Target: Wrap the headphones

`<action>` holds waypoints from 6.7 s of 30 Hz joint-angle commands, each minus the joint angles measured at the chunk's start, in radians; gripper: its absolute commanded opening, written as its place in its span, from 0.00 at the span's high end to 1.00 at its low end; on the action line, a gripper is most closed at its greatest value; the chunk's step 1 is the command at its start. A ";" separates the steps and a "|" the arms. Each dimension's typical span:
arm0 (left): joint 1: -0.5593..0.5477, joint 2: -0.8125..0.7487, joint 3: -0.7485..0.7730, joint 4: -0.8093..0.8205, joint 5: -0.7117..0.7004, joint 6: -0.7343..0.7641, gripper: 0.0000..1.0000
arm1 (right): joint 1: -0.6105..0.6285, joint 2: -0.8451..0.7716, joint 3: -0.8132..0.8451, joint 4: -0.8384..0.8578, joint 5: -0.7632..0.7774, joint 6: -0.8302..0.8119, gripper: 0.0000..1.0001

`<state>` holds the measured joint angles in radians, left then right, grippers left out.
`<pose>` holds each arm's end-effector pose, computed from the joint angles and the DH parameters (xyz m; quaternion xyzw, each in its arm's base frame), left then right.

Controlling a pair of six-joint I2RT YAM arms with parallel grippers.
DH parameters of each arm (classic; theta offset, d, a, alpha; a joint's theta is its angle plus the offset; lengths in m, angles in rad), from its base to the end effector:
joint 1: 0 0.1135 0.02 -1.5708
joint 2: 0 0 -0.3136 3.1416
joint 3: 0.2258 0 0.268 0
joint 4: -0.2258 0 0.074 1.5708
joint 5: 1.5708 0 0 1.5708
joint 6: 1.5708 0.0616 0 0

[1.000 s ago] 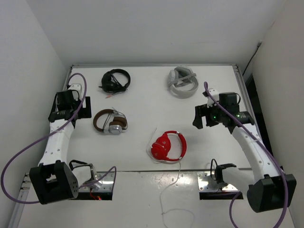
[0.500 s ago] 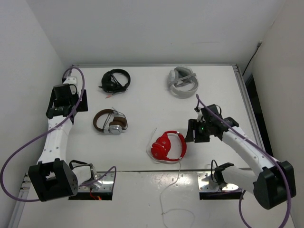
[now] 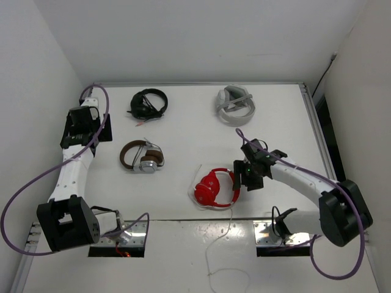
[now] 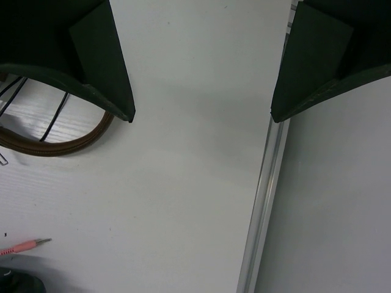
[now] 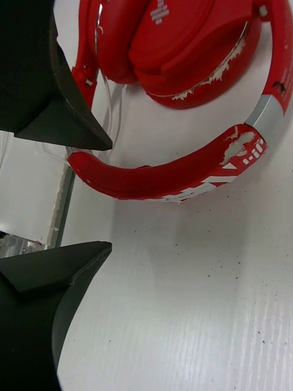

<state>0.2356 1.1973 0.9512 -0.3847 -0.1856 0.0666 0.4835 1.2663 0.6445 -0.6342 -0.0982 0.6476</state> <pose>0.2717 0.0769 0.3207 -0.1167 0.8810 0.1496 0.4334 0.1877 0.1054 0.1806 0.0732 0.9838 0.1248 0.1062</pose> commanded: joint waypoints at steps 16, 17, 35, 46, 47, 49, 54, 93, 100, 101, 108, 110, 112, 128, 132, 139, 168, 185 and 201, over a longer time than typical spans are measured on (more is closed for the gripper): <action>0.076 0.002 -0.068 0.118 -0.012 0.009 0.00 | 0.075 0.123 0.032 0.080 0.146 0.061 0.36; 0.076 0.002 -0.068 0.118 -0.012 0.009 0.00 | 0.075 0.133 0.032 0.080 0.156 0.061 0.36; 0.087 0.002 -0.095 0.127 0.006 0.009 0.00 | 0.084 0.179 0.014 0.194 0.153 0.070 0.60; 0.087 0.021 -0.086 0.127 0.006 0.009 0.00 | 0.115 0.169 -0.015 0.203 0.130 0.070 0.74; 0.087 0.021 -0.086 0.127 0.006 0.009 0.00 | 0.106 0.169 -0.016 0.203 0.130 0.070 0.78; 0.087 0.030 -0.086 0.127 0.006 0.009 0.00 | 0.106 0.169 -0.016 0.203 0.130 0.061 0.97; 0.087 0.030 -0.077 0.127 0.061 0.033 0.00 | 0.084 0.107 0.024 0.180 0.103 0.014 1.00; -0.370 -0.322 -0.425 0.479 1.075 -0.398 0.11 | -0.391 0.122 0.822 0.044 -0.472 -0.361 1.00; -0.648 -0.188 -0.516 0.823 0.902 -0.628 0.09 | -0.358 0.168 0.874 0.102 -0.518 -0.286 1.00; -0.666 -0.150 -0.525 0.855 0.867 -0.628 0.09 | -0.358 0.179 0.889 0.102 -0.528 -0.276 1.00; -0.792 -0.085 -0.598 1.055 0.762 -0.721 0.11 | -0.349 0.179 0.911 0.139 -0.537 -0.232 1.00; -0.812 -0.085 -0.609 1.086 0.750 -0.758 0.11 | -0.358 0.179 0.902 0.160 -0.537 -0.217 1.00; -0.825 -0.076 -0.629 1.121 0.741 -0.784 0.12 | -0.368 0.179 0.902 0.172 -0.537 -0.201 1.00; -0.926 0.041 -0.609 1.239 0.627 -0.918 0.13 | -0.405 0.179 0.854 0.231 -0.557 -0.095 1.00; -0.947 0.041 -0.588 1.248 0.653 -0.953 0.13 | -0.405 0.179 0.854 0.240 -0.557 -0.086 1.00; -0.957 0.041 -0.578 1.288 0.652 -1.022 0.13 | -0.425 0.188 0.845 0.240 -0.575 -0.077 1.00; -0.805 -0.024 -0.242 0.459 0.442 -0.346 1.00 | -0.456 0.120 0.661 0.051 -0.588 -0.342 1.00; -0.791 0.027 -0.068 0.423 0.080 -0.025 1.00 | -0.272 0.174 0.638 0.034 -0.727 -0.392 1.00; -0.895 -0.002 -0.175 0.429 0.389 -0.399 1.00 | -0.184 0.129 0.425 0.812 -0.624 0.406 1.00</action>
<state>-0.6384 1.2354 0.8059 0.0269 0.0864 -0.2104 0.3019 1.4353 1.0729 -0.0380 -0.7792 0.8742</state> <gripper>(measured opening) 0.027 0.046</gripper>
